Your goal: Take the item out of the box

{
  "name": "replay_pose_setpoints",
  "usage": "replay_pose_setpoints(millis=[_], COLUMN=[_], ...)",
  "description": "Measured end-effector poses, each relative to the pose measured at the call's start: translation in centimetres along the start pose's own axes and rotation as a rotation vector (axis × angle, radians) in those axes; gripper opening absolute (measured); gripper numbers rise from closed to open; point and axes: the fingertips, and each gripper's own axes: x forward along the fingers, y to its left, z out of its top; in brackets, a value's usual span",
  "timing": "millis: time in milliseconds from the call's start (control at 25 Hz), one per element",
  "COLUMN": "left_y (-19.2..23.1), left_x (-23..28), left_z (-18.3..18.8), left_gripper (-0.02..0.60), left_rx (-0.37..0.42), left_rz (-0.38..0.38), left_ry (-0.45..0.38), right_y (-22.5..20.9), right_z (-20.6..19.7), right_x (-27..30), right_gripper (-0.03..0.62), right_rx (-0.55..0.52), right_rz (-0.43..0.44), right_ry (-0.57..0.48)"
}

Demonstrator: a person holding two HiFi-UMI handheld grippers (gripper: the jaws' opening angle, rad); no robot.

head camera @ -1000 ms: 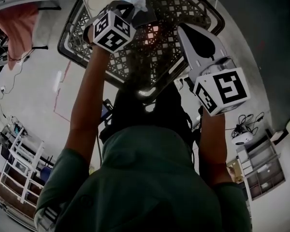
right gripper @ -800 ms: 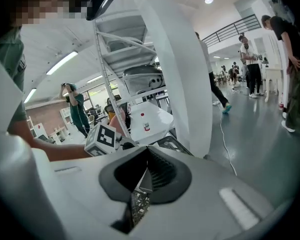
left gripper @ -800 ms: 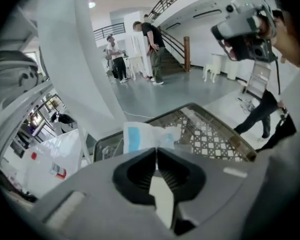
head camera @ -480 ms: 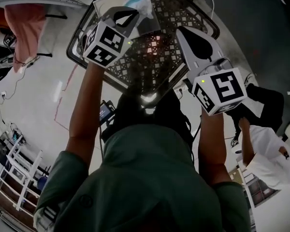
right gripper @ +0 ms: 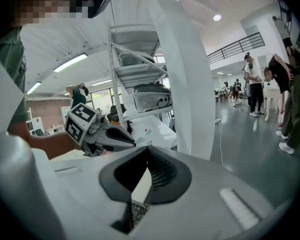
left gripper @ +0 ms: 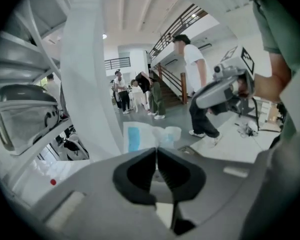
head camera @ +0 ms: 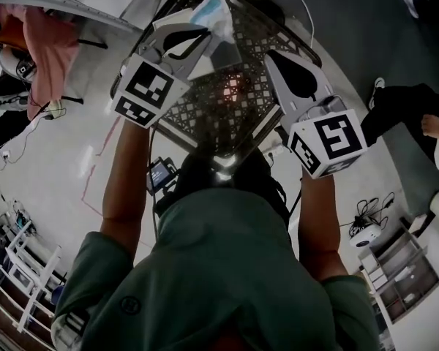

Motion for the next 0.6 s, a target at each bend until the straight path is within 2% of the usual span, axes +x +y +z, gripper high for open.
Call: replay_pose_setpoints(millis=[600], left_y=[-3.7], left_x=[-9.1], left_z=[8.8], left_gripper=[0.011], left_rx=[0.018], left_rz=[-0.007], left_ry=[-0.198], right_y=[4.2], right_z=[6.3], right_x=[-5.4], right_gripper=[0.005], right_rx=[-0.117], right_rz=[-0.033], right_ry=[-0.121])
